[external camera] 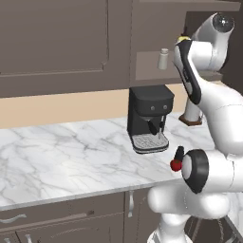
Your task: There are various items on the counter. Only move the condiments/shakers into the cabinet.
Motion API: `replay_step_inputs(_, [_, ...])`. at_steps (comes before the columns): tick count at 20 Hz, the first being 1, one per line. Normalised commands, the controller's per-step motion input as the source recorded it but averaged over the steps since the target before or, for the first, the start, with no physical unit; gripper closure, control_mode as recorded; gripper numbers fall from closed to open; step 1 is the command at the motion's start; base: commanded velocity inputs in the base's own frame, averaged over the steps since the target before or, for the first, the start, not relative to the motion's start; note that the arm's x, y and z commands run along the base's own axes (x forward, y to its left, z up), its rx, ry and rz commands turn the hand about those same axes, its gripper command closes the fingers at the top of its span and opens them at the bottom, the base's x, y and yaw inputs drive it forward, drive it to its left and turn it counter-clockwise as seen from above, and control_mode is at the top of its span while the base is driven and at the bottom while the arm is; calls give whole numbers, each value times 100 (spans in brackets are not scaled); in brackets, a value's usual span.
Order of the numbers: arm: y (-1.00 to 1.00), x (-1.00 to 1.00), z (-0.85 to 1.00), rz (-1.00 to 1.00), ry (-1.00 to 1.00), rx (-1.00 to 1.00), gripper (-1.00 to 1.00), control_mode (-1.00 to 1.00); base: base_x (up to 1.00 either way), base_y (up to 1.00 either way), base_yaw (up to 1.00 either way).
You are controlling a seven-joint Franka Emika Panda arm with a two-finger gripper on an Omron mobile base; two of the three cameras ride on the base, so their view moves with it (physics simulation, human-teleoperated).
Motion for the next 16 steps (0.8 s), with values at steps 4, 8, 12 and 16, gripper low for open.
replay_step_inputs(4, [0, -100, -39, 0, -3, 0, -100, -100, 0, 0, 0])
replay_step_inputs(8, [5, -100, -62, 0, 0, 0, -100, -100, 0, 0, 0])
replay_step_inputs(12, [9, -100, -92, 0, 9, 0, -100, -100, 0, 0, 0])
replay_step_inputs(16, [11, -100, -95, 0, 18, 0, -100, -100, 0, 0, 0])
